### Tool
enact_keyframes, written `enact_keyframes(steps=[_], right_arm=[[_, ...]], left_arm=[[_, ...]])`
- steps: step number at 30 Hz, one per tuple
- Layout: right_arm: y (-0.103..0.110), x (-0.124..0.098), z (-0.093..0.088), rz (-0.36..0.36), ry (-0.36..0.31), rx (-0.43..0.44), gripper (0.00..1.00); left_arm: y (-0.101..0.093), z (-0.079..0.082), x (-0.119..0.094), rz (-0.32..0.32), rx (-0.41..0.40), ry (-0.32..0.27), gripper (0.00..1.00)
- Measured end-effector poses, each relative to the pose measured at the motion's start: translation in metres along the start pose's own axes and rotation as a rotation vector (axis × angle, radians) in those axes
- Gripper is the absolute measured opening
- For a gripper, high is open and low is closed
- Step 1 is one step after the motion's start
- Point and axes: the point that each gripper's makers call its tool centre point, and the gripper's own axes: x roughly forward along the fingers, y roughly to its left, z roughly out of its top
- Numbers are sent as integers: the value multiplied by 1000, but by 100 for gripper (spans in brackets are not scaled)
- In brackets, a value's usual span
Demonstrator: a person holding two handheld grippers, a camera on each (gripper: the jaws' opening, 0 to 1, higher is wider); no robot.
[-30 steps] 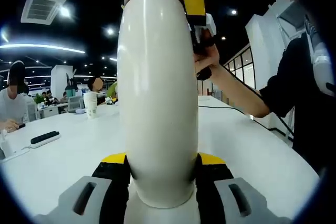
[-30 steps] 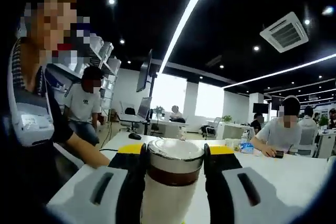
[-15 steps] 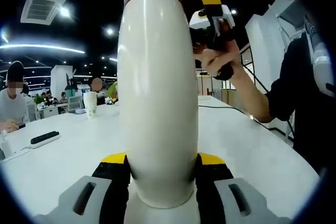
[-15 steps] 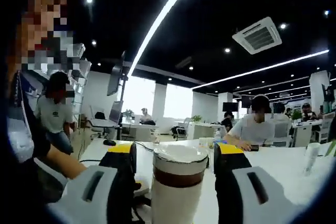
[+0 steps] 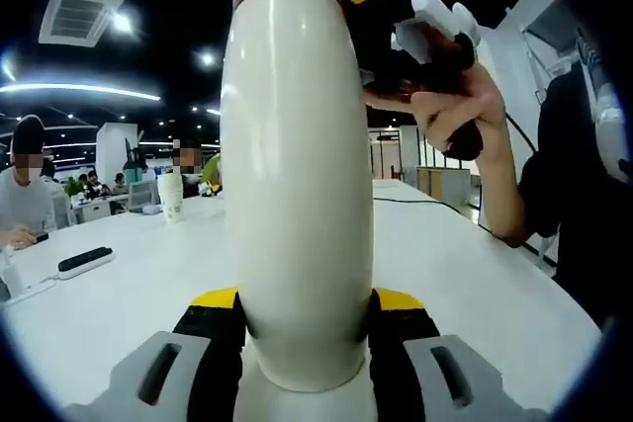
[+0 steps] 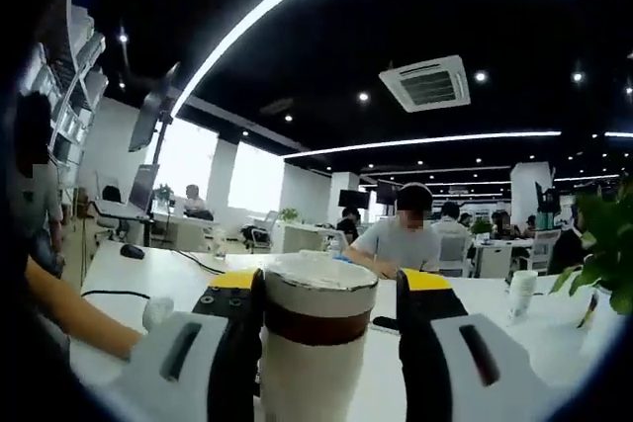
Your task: Grasp the water cup twist off the cup lid place the cup lid on the table
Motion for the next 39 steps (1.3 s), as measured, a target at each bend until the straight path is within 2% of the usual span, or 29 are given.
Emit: enact_keyframes(steps=[3,6,10,19,21,24,27,29,32,35,36,39], right_arm=[[10,1,-2,71,5,35,48],[10,-2,-2,112,10,10,48],[15,-3,-2,225,12,29,47],[24,-2,-4,608,13,78,47],[25,-2,-5,665,8,73,47],[24,-2,-6,698,8,61,47],[26,-3,-6,697,7,57,48],[24,-3,-6,660,10,56,48],[19,-6,-6,558,0,33,50],[18,-13,2,451,-32,79,62],[15,-15,5,386,-35,88,62],[14,-20,12,252,-57,60,62]], left_arm=[[0,0,0,0,0,1,50],[0,0,0,-1,1,1,50],[-1,0,0,-2,3,0,50],[-1,0,1,-1,3,1,50],[-1,0,1,-1,2,1,50],[-1,0,1,-1,4,2,50],[-2,0,2,-2,5,2,50],[-2,0,2,-2,6,2,50],[-2,0,2,-3,7,3,50],[-2,0,2,-3,8,3,50],[-2,0,2,-3,8,3,50],[-2,0,2,-2,9,4,50]])
